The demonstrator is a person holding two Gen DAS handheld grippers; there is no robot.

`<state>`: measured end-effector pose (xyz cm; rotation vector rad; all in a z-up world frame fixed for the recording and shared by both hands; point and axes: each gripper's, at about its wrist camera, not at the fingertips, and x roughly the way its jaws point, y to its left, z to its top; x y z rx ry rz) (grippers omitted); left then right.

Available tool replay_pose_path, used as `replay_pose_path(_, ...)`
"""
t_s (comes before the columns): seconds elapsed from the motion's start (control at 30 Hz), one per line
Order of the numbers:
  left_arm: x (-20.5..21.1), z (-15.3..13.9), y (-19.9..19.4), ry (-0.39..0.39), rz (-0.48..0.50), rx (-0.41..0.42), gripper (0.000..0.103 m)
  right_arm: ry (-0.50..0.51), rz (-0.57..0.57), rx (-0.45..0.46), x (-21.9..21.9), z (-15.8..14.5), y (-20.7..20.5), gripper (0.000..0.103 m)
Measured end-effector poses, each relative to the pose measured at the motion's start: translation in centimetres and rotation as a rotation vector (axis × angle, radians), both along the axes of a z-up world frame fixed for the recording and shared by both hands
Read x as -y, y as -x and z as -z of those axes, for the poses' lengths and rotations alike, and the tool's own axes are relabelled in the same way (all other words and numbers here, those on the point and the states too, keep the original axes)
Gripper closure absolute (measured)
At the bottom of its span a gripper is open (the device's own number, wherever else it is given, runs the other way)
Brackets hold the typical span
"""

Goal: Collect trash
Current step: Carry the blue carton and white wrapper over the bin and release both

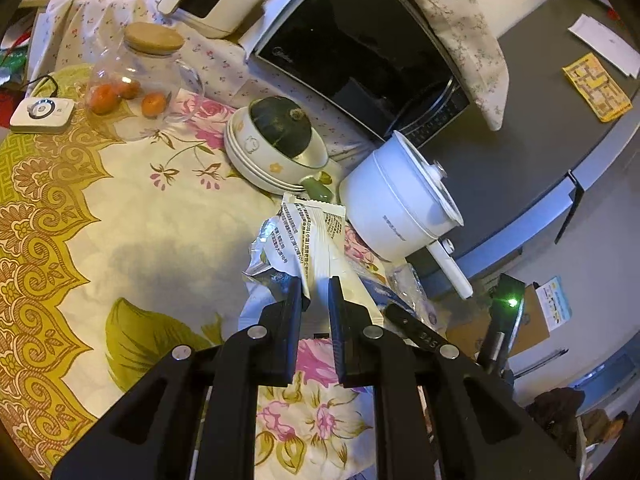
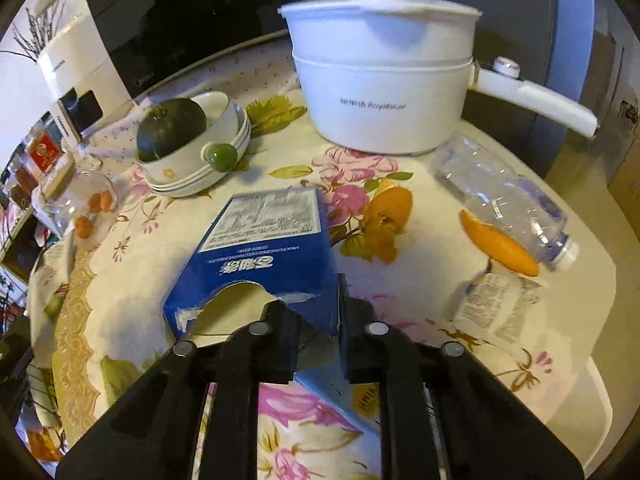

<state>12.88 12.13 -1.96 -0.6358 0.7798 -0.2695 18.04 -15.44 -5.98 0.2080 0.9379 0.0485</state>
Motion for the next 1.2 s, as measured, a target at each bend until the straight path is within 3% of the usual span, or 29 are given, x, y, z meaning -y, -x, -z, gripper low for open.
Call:
replay_pose_path(0.4, 0.6, -1.4, 1.5, 0.000, 0.011, 0.038, 0.089, -0.014, -0.005, 0.070, 1.0, -2.3, 2.1, 0.102)
replay_pose_path(0.73, 1.7, -3.0, 2.2, 0.019, 0.031, 0.082, 0.089, 0.004, -0.005, 0.165, 1.8, -6.0, 4.1, 0.102)
replay_pose_path(1.2, 8.2, -4.6, 4.5, 0.069, 0.142, 0.102, 0.089, 0.041, 0.073, 0.241, 9.4, -10.1, 10.4, 0.102)
